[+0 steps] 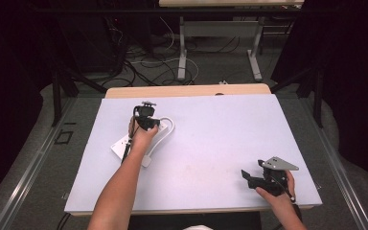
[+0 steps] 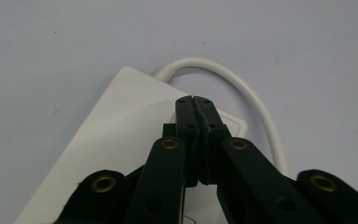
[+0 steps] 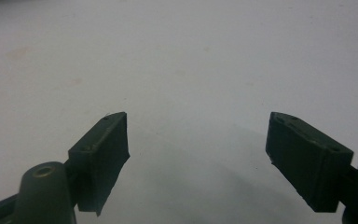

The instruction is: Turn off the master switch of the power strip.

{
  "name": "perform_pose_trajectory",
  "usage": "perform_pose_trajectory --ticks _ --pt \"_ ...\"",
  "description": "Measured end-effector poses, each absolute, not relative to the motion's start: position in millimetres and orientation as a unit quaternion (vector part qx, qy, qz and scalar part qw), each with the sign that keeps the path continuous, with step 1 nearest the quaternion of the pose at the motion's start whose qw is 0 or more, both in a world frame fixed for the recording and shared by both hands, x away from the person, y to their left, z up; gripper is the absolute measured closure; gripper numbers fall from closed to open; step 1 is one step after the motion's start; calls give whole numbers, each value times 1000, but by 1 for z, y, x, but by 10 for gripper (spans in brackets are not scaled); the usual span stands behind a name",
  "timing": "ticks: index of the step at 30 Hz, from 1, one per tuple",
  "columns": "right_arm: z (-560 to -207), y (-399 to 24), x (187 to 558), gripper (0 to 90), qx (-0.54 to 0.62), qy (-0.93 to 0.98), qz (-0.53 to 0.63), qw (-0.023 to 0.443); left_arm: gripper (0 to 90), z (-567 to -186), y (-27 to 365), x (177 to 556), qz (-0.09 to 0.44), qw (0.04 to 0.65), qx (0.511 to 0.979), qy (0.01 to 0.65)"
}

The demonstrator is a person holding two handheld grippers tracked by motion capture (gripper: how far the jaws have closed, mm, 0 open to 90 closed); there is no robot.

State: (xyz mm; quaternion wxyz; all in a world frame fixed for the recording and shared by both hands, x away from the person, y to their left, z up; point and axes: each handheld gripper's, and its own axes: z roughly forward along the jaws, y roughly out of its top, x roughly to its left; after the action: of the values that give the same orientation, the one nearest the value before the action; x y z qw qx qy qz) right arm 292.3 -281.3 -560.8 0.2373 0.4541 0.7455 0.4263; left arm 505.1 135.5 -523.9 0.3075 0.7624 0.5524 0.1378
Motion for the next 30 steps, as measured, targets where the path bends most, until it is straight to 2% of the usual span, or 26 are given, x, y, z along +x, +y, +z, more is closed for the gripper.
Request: perform_pose_trajectory --ticks 14,22,30 --pt "-560 -282 292 207 454 745 426 238 899 -521 138 504 143 304 761 555" --pt "-560 -281 291 207 456 744 429 235 832 -519 137 501 143 303 767 547" --pt "-560 -282 292 207 452 744 429 240 720 -517 136 499 135 310 767 546"
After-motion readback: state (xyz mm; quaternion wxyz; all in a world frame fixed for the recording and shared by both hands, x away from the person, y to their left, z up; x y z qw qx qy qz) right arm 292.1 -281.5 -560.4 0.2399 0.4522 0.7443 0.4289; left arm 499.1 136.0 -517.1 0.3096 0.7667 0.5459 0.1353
